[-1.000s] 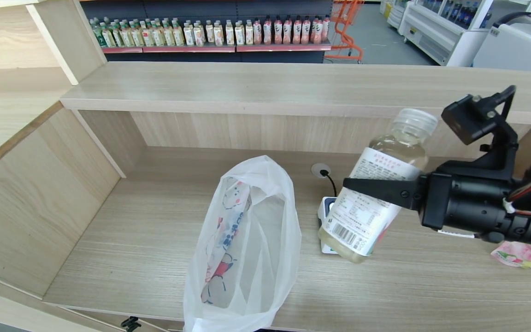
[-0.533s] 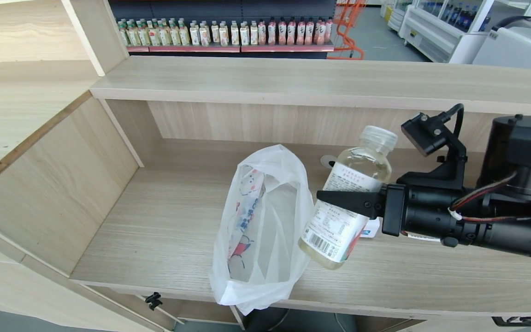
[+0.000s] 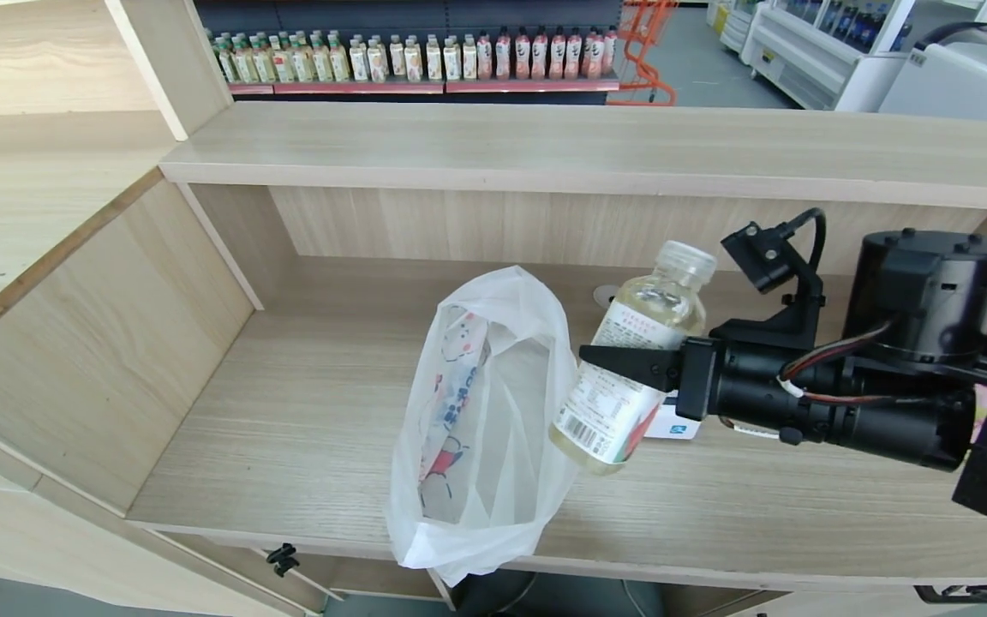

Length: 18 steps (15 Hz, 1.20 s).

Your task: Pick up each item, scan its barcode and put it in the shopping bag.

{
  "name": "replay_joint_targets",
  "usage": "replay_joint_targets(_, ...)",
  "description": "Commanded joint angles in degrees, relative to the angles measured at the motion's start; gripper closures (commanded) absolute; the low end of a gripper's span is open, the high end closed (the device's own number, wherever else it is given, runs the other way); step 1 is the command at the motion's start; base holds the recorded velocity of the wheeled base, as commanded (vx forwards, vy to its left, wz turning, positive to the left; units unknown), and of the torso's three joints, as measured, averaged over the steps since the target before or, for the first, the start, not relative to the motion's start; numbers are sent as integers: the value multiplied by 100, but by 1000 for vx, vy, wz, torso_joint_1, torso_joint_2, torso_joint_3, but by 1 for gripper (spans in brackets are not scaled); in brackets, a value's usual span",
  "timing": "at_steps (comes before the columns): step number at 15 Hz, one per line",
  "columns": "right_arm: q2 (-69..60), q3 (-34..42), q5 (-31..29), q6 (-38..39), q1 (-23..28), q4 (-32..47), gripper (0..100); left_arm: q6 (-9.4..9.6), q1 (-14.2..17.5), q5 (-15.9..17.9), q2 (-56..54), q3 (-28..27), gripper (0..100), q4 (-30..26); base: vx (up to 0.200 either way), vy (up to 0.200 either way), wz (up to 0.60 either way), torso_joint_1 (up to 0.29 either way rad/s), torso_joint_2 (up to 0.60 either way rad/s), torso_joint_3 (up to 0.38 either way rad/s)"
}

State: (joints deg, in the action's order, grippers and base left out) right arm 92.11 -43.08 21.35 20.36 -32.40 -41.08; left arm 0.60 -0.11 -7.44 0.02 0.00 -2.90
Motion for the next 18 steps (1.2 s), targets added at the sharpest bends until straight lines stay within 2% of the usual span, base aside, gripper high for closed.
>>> replay_joint_targets(1,378,2,-131,-6,15,-128,100,2,2,-3,-2,0,0,0,0,0,0,0,0,0)
replay_joint_targets(5,747,142,-254,-331,-12,-418,100,2,2,-3,-2,0,0,0,0,0,0,0,0,0)
replay_joint_targets(9,1555,142,-315,-498,-152,-1780,100,2,2,-3,-2,0,0,0,0,0,0,0,0,0)
replay_joint_targets(11,1828,107,-298,-594,-196,-2044,100,2,2,-3,-2,0,0,0,0,0,0,0,0,0)
replay_joint_targets(15,2900,-324,-315,-1280,-179,-2905,100,2,2,-3,-2,0,0,0,0,0,0,0,0,0)
replay_joint_targets(18,3384,-790,-315,-1394,-12,-3292,100,2,2,-3,-2,0,0,0,0,0,0,0,0,0)
